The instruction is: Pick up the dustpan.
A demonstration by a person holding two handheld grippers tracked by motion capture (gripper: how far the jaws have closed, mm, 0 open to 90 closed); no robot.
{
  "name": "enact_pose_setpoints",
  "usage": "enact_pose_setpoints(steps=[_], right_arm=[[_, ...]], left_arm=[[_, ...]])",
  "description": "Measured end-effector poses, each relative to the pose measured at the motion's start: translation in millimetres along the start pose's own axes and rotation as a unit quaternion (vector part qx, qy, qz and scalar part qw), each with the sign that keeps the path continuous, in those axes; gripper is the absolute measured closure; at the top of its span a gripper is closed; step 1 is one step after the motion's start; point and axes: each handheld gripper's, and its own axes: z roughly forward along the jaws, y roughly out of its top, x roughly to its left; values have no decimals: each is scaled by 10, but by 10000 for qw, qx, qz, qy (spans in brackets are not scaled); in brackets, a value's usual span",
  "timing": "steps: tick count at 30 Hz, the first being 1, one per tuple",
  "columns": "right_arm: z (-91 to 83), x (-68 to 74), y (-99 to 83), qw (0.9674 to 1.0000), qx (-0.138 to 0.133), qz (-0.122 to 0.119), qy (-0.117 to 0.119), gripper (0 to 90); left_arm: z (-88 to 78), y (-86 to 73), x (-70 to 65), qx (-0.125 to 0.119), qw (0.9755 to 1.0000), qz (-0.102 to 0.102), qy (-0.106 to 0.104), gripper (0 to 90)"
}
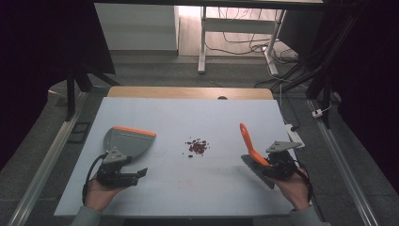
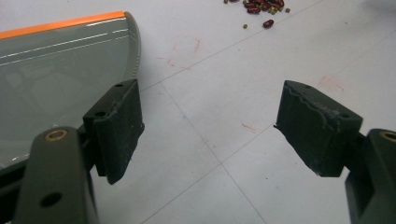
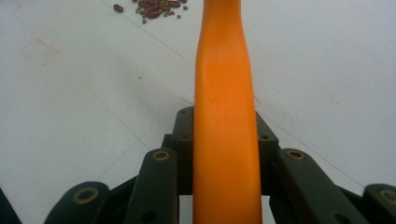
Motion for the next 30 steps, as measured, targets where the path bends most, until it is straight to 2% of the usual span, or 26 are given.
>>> enact_pose_setpoints(steps=[5, 8, 10, 12, 13, 18, 20, 21, 23, 24, 25, 27, 28, 29, 30], right_arm=[[-37, -5, 11, 10000, -42, -19, -12, 705], [-82, -25, 16, 9999, -115, -30, -23, 705], [-91, -43, 13, 9999, -126, -51, -27, 705], [-95, -48, 13, 9999, -129, -28, -24, 705], [-108, -62, 12, 9999, -157, -30, -5, 705], [-114, -39, 33, 9998, -185, -63, 28, 705], [-110, -31, 42, 9998, -178, -88, 20, 705], [-106, -30, 46, 9998, -181, -92, 19, 705], [-89, -35, 54, 9997, -170, -151, 23, 705], [-77, -41, 56, 9998, -150, -156, 10, 705], [-69, -45, 53, 9998, -145, -132, -31, 705], [-62, -46, 44, 9999, -116, -113, -54, 705], [-61, -45, 39, 9999, -97, -120, -75, 705], [-61, -44, 36, 9998, -93, -131, -101, 705], [-63, -37, 34, 9998, -91, -109, -106, 705]], left_arm=[[-33, 45, -9, -33, 10000, -53, -2, 239], [-82, 128, -34, 204, 9996, 38, 175, 237], [-114, 164, -42, 181, 9997, 17, 142, 237], [-176, 233, -71, 97, 9997, 18, 211, 237], [-212, 283, -89, 43, 9999, -41, 162, 237], [-209, 326, -88, 147, 9995, -47, 263, 234], [-209, 312, -52, 72, 9992, -109, 365, 240], [-192, 296, -7, 147, 9991, -129, 387, 239], [-186, 279, 13, 145, 9990, -98, 402, 241], [-171, 252, 67, 276, 9986, -120, 432, 241], [-171, 252, 67, 276, 9986, -120, 432, 240], [-180, 228, 119, 369, 9976, -140, 568, 240], [-203, 206, 178, 450, 9968, -244, 618, 240], [-203, 206, 178, 450, 9968, -244, 618, 239], [-235, 184, 229, 503, 9957, -312, 711, 240]])
